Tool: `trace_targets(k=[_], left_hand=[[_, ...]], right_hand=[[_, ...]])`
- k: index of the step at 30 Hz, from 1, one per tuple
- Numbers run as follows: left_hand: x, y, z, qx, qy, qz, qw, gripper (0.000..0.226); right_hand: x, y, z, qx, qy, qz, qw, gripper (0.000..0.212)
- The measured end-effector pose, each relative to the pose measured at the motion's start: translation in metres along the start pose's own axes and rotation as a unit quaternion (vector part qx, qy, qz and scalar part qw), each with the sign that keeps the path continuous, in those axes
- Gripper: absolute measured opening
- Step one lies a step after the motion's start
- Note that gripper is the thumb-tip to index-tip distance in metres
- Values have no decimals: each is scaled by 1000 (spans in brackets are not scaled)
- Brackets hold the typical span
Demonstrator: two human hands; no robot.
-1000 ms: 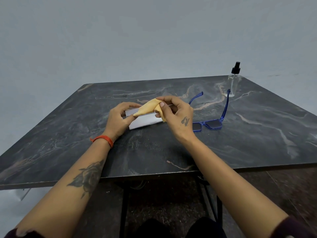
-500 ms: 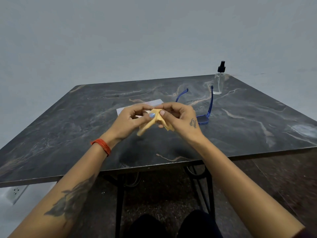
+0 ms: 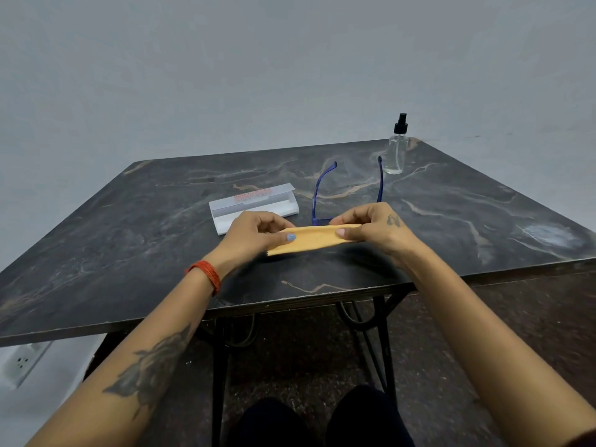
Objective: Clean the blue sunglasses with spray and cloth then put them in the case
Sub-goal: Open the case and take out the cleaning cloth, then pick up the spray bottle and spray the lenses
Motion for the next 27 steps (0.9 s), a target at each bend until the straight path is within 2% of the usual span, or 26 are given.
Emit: trace_targets(k=[7,11,16,19,22,27], left_hand=[[-2,11,-1,-67,4,-83,994,12],[-7,13,1,-66,31,-162,984,12],[-19,16,10,-100,80,-249,960,18],[-38,30,16,-131,148,-252,947,19],[-55,54,19,-128,198,-235,943,17],[-74,94,8,-113,236,-214,941,24]], right_hand=[[-8,-9,1,-71,-14,111,991,14],[-8,-10,3,-86,-44,195,976,13],[-10,-16,10,-83,-45,222,971,15],[-14,-26,19,-111,-48,203,972,15],[-18,-38,28,-143,-58,191,969,17],[-22,-62,41,-193,-89,219,952,25]])
Point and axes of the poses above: each hand's wrist, its own z-axis away from the middle knuckle, its own y-axis out of the palm, x = y × z, the point moved 5 cm from there along -z, towards the middle knuckle, and after that the axes turned 1 degree about -y, right-handed, at the moved point
